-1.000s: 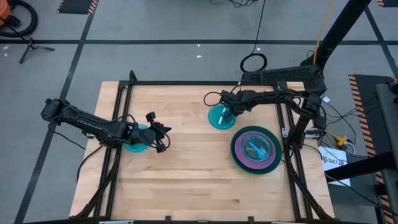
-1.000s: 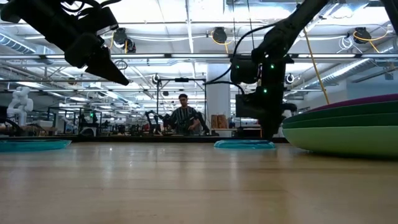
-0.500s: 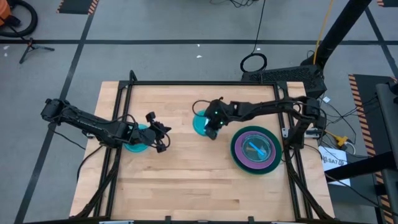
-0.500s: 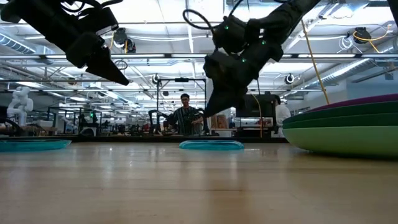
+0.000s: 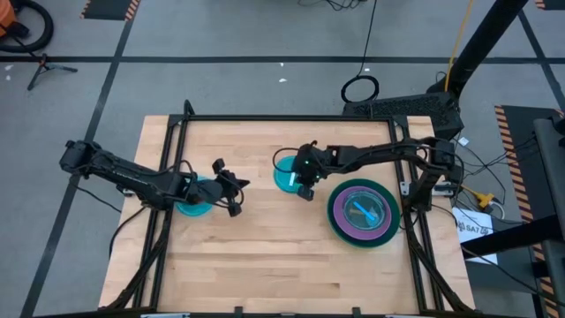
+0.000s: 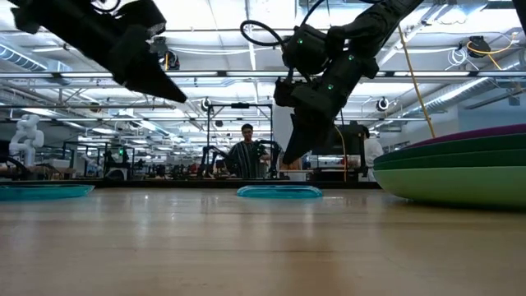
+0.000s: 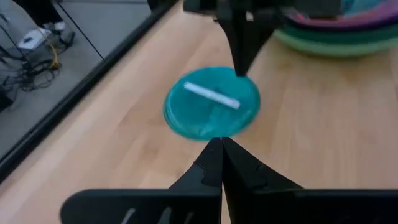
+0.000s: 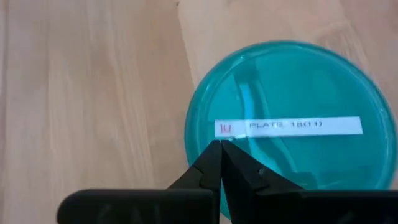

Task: Stack plastic plates
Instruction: Stack the right blue plate on top of the other blue plate

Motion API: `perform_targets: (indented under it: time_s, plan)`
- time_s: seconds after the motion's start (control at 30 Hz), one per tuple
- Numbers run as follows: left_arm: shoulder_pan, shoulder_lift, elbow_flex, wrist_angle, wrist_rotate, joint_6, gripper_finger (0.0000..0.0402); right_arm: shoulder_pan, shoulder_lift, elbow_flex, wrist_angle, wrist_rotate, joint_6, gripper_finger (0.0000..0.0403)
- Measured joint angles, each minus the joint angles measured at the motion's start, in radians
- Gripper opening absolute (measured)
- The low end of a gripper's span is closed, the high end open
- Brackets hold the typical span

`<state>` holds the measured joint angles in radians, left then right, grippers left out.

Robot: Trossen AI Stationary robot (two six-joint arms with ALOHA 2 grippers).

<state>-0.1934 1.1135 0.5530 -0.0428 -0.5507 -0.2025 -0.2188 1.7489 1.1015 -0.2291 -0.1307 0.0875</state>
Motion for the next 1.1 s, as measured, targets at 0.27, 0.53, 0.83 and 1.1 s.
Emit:
perform_targets:
  time_s: [0.27, 0.53, 0.83, 1.1]
  plan:
    - [0.126, 0.173, 0.0, 0.202, 0.039, 0.07, 0.0001, -0.097, -0.047, 0.0, -0.024, -0.003, -0.217, 0.0004]
    - [0.17, 0.252, 0.01, 0.239, 0.186, 0.092, 0.0001, -0.195, -0.069, 0.0, 0.004, -0.003, -0.271, 0.0004]
    - [0.155, 0.257, 0.011, 0.242, 0.186, 0.055, 0.0001, -0.201, -0.065, 0.0, -0.113, -0.001, -0.191, 0.0004]
    - [0.185, 0.26, 0.012, 0.264, 0.183, 0.043, 0.0001, -0.2, -0.062, 0.0, -0.319, 0.056, -0.117, 0.0004]
